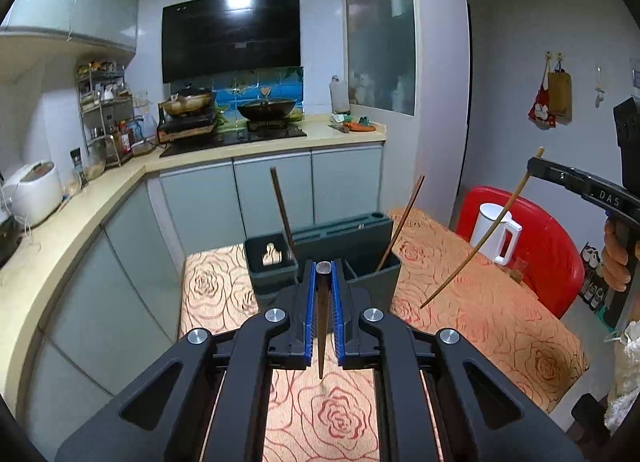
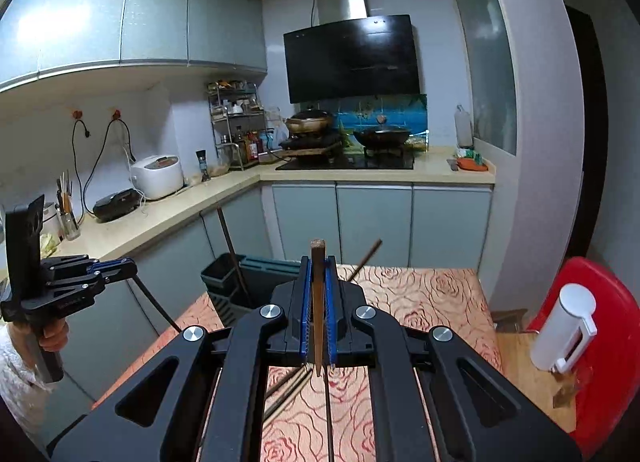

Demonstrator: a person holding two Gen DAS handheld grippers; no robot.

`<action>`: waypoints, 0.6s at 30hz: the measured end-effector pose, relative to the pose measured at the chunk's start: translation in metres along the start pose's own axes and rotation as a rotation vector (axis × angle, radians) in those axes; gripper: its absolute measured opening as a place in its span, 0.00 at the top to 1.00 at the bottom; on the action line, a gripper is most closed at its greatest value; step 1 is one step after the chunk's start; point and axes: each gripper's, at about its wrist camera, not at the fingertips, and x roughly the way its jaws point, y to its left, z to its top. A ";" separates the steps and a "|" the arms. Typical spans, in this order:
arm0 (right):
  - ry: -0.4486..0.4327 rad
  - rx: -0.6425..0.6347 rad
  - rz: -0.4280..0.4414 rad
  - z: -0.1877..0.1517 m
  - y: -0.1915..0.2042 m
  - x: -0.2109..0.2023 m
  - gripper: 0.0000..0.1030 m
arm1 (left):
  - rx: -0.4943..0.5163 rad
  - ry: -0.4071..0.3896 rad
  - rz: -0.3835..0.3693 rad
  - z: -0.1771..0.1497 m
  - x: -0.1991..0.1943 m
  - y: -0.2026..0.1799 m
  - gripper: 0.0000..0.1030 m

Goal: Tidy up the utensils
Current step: 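Carry the left tool's chopstick into the holder while the right tool inserts its wooden chopstick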

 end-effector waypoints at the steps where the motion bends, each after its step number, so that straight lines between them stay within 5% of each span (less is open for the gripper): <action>1: -0.002 -0.003 0.003 0.004 0.002 0.002 0.93 | 0.007 -0.006 0.001 0.006 0.000 -0.002 0.93; 18: -0.039 -0.027 -0.023 0.062 0.019 0.041 0.93 | 0.011 -0.083 0.011 0.097 0.021 -0.012 0.93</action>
